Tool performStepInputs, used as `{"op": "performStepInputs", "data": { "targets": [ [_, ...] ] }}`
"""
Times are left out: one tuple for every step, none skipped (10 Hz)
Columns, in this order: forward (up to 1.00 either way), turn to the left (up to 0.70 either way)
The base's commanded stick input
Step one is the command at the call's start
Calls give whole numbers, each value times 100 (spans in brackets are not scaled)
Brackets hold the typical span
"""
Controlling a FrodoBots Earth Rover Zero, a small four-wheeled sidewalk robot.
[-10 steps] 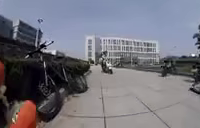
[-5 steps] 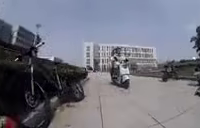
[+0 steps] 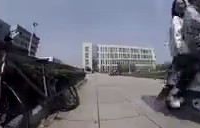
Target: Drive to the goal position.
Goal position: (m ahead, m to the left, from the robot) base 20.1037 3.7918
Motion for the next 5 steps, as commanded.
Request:
{"op": "performStepInputs", "data": {
  "targets": [
    [85,-3],
    [85,-2],
    [85,-1],
    [85,-1],
    [85,0]
  ]
}}
